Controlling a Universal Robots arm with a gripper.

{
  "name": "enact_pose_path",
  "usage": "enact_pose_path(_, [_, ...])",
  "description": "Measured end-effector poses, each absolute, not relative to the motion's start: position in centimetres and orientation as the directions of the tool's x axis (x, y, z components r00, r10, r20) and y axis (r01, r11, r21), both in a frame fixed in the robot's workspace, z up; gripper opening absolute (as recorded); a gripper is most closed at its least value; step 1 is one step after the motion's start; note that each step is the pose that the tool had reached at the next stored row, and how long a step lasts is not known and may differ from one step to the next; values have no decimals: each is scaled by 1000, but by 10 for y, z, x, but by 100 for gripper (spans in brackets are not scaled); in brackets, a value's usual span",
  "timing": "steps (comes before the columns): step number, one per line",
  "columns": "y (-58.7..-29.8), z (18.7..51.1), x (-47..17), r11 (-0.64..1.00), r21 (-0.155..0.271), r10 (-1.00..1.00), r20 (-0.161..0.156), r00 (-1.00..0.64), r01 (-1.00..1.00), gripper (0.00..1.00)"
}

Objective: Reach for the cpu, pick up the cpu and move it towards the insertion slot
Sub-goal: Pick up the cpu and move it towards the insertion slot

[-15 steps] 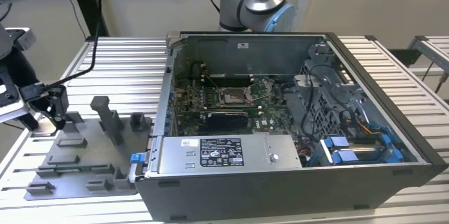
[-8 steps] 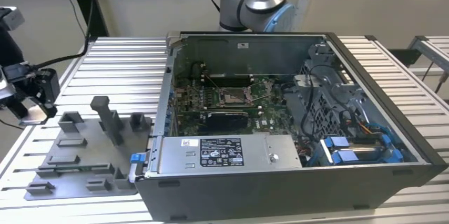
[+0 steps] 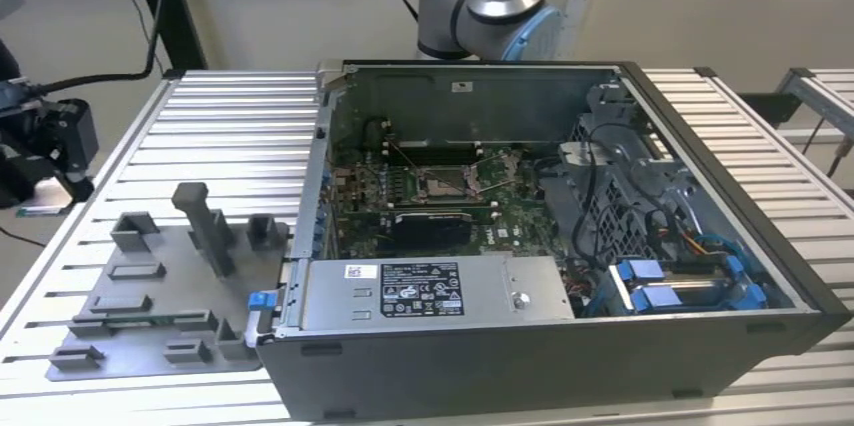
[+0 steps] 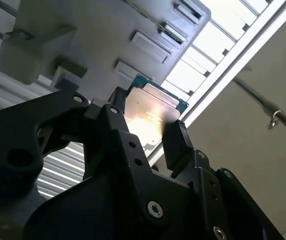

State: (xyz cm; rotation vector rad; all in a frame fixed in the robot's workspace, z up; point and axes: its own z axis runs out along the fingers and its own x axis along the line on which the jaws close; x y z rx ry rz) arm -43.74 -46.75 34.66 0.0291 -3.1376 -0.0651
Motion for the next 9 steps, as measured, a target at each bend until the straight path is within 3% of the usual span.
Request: enact_pose_path(9, [-468, 373, -437, 999, 41, -19, 3, -1000, -19, 0])
